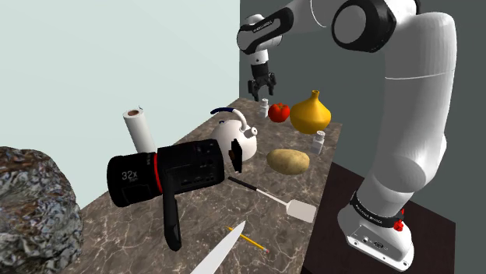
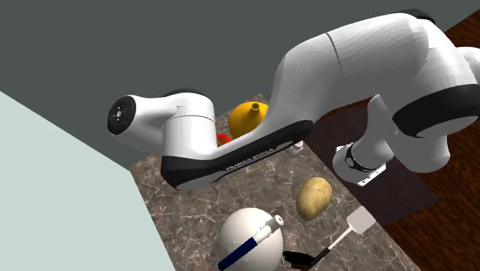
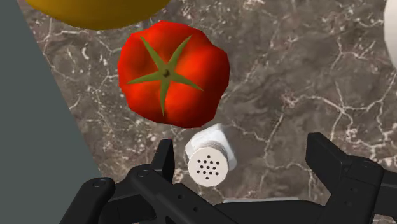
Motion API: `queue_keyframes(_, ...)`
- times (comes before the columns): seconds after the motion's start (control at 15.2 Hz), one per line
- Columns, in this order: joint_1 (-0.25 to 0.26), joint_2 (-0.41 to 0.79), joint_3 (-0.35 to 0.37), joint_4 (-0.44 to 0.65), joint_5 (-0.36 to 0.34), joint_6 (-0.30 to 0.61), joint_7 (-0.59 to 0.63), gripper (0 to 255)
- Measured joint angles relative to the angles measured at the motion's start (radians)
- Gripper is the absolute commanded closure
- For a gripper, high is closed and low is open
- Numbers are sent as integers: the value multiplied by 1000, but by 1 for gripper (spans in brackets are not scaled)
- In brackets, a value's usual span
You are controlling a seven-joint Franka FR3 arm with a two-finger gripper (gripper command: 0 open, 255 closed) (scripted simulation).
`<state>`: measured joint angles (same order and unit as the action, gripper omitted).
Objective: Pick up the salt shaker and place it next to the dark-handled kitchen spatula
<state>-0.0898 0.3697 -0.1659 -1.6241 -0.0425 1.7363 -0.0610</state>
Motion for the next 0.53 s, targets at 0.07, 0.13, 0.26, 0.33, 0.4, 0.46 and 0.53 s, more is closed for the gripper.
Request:
queue_keyframes(0.07, -8, 53, -1, 57, 8, -7, -2, 0)
queue_keyframes(0.13, -16, 101, -2, 112, 14, -18, -4, 0)
queue_keyframes(0.26, -28, 167, -4, 191, 24, -37, -4, 0)
queue_keyframes(0.33, -30, 184, -3, 206, 26, -35, -3, 0)
queue_keyframes(0.4, -32, 193, -4, 207, 27, -28, -5, 0)
queue_keyframes(0.46, -33, 197, -4, 197, 27, -14, -5, 0)
queue_keyframes(0.53, -34, 197, -4, 187, 27, -4, -6, 0)
